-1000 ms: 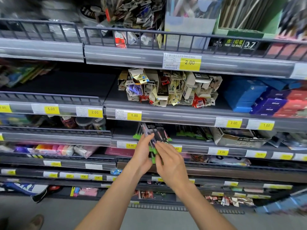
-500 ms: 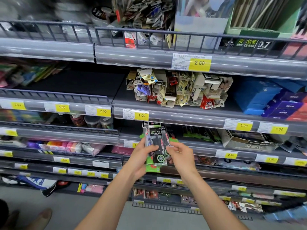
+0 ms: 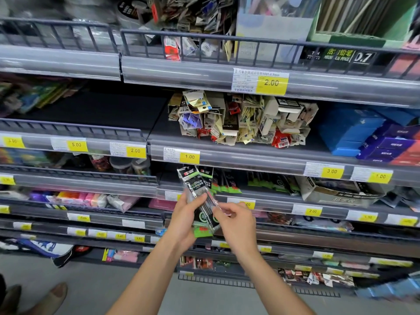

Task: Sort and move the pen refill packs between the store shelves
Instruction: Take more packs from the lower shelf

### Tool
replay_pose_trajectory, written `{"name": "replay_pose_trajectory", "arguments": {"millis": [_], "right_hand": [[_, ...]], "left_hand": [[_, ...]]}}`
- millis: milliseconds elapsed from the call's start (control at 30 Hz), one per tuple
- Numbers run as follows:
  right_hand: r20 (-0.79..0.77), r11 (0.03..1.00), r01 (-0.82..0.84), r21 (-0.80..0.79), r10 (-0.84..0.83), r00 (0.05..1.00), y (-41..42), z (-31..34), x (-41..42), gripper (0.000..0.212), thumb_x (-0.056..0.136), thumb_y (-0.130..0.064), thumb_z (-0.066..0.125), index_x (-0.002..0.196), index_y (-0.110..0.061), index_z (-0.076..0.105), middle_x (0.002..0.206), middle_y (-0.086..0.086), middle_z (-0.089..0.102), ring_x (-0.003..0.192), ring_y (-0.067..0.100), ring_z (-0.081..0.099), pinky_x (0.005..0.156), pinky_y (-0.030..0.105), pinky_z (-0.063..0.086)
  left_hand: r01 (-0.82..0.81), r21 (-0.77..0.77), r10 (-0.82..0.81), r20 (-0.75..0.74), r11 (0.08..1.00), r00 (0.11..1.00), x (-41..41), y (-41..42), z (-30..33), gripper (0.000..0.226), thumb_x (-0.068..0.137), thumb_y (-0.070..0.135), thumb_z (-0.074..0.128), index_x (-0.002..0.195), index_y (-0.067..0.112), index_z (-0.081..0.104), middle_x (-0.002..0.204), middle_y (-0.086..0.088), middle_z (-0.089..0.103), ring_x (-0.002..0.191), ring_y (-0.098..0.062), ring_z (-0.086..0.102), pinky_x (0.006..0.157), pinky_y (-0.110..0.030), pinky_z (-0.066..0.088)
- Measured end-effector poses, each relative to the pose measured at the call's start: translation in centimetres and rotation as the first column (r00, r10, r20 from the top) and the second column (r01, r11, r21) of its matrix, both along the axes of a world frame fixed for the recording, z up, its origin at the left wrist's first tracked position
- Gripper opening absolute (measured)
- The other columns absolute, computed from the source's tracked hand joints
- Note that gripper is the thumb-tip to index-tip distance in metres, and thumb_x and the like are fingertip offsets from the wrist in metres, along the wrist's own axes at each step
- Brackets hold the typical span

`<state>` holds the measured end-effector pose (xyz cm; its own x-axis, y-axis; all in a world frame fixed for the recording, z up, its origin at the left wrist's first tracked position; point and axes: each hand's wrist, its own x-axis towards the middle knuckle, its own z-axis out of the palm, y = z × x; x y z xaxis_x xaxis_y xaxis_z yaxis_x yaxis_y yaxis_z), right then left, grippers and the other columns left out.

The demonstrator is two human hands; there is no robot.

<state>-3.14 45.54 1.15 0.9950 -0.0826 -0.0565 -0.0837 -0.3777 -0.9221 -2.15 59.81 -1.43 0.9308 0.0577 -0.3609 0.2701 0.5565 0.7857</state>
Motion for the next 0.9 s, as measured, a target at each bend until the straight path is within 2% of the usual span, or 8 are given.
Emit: {"name": "replay_pose_trajectory", "arguments": {"millis": [100, 233, 333, 433, 600, 700, 800, 900], "right_hand": [[-0.083, 0.985, -0.169, 0.032, 0.171, 0.982, -0.1, 0.9, 1.4, 0.007, 0.088, -0.029, 0.078, 0.088, -0.025, 0.083, 0.082, -0.013, 0.077, 0.081, 0.0, 0.069, 0.078, 0.021, 0.054], [-0.189, 0.975, -0.177, 0.135, 0.201, 0.961, 1.0, 1.5, 2.3, 0.011, 0.087, -0.027, 0.08, 0.08, -0.018, 0.08, 0.06, -0.005, 0.07, 0.055, 0.005, 0.061, 0.059, 0.023, 0.048], [-0.239, 0.938, -0.15, 0.313, 0.23, 0.943, 1.4, 1.6, 2.7, 0.016, 0.089, -0.023, 0.078, 0.083, -0.008, 0.076, 0.058, 0.002, 0.063, 0.055, 0.014, 0.058, 0.054, 0.028, 0.046], [-0.183, 0.959, -0.239, 0.149, 0.264, 0.947, 2.1, 1.1, 2.4, 0.027, 0.088, -0.03, 0.079, 0.069, -0.014, 0.069, 0.056, -0.005, 0.066, 0.051, 0.005, 0.058, 0.056, 0.021, 0.046], [-0.087, 0.959, -0.281, -0.045, 0.277, 0.957, 1.6, 0.2, 4.3, 0.044, 0.089, -0.042, 0.075, 0.052, -0.024, 0.059, 0.052, -0.01, 0.061, 0.049, 0.0, 0.053, 0.058, 0.022, 0.046], [0.109, 0.96, -0.134, -0.248, 0.164, 0.98, 0.6, -0.4, 7.0, 0.011, 0.095, -0.034, 0.068, 0.091, -0.026, 0.075, 0.084, -0.014, 0.071, 0.083, 0.002, 0.063, 0.076, 0.031, 0.048], [0.007, 0.77, -0.216, -0.6, 0.275, 0.961, 1.0, -1.4, 9.6, 0.062, 0.094, -0.046, 0.066, 0.145, -0.013, 0.052, 0.134, 0.011, 0.062, 0.129, 0.031, 0.051, 0.105, 0.041, 0.046], [-0.074, 0.584, -0.269, -0.766, 0.336, 0.939, 2.0, -2.6, 10.9, 0.068, 0.094, -0.064, 0.055, 0.139, -0.013, 0.053, 0.128, 0.015, 0.065, 0.122, 0.037, 0.056, 0.102, 0.045, 0.048]], "left_hand": [[-0.07, -0.025, 0.07, -0.007, 0.997, 0.998, 0.0, 0.9, -0.2, 0.037, 0.091, 0.005, 0.073, 0.126, 0.015, 0.066, 0.126, -0.023, 0.072, 0.111, -0.042, 0.072, 0.089, -0.054, 0.06], [-0.06, -0.079, 0.061, 0.006, 0.995, 0.998, -0.4, 1.8, 0.1, 0.067, 0.068, 0.02, 0.095, 0.128, 0.014, 0.067, 0.122, -0.021, 0.073, 0.108, -0.042, 0.072, 0.083, -0.054, 0.06], [-0.036, -0.076, 0.038, 0.028, 0.996, 0.999, -0.6, 2.2, 0.3, 0.058, 0.082, 0.02, 0.087, 0.134, 0.013, 0.064, 0.123, -0.024, 0.072, 0.106, -0.044, 0.071, 0.085, -0.054, 0.059], [-0.058, -0.085, 0.058, -0.002, 0.995, 0.998, -0.5, 2.4, 0.4, 0.064, 0.079, 0.023, 0.088, 0.137, 0.012, 0.062, 0.126, -0.021, 0.072, 0.112, -0.04, 0.07, 0.092, -0.056, 0.057], [-0.078, -0.139, 0.066, -0.089, 0.987, 0.994, -0.3, 2.6, 0.2, 0.049, 0.088, 0.004, 0.076, 0.134, -0.006, 0.06, 0.113, -0.025, 0.075, 0.089, -0.032, 0.076, 0.068, -0.041, 0.061], [-0.077, -0.116, 0.062, -0.125, 0.99, 0.99, -0.1, 2.9, 0.1, 0.044, 0.092, 0.003, 0.072, 0.134, -0.004, 0.059, 0.113, -0.023, 0.077, 0.085, -0.025, 0.076, 0.062, -0.036, 0.06], [-0.091, -0.158, 0.071, -0.128, 0.983, 0.989, 0.1, 2.6, 0.0, 0.042, 0.093, 0.002, 0.072, 0.133, -0.003, 0.06, 0.119, -0.022, 0.076, 0.102, -0.029, 0.077, 0.075, -0.039, 0.064], [-0.077, -0.188, 0.055, -0.118, 0.979, 0.991, 0.4, 2.4, -0.3, 0.041, 0.094, 0.002, 0.07, 0.132, -0.004, 0.059, 0.121, -0.023, 0.075, 0.11, -0.033, 0.075, 0.087, -0.043, 0.064]]}}
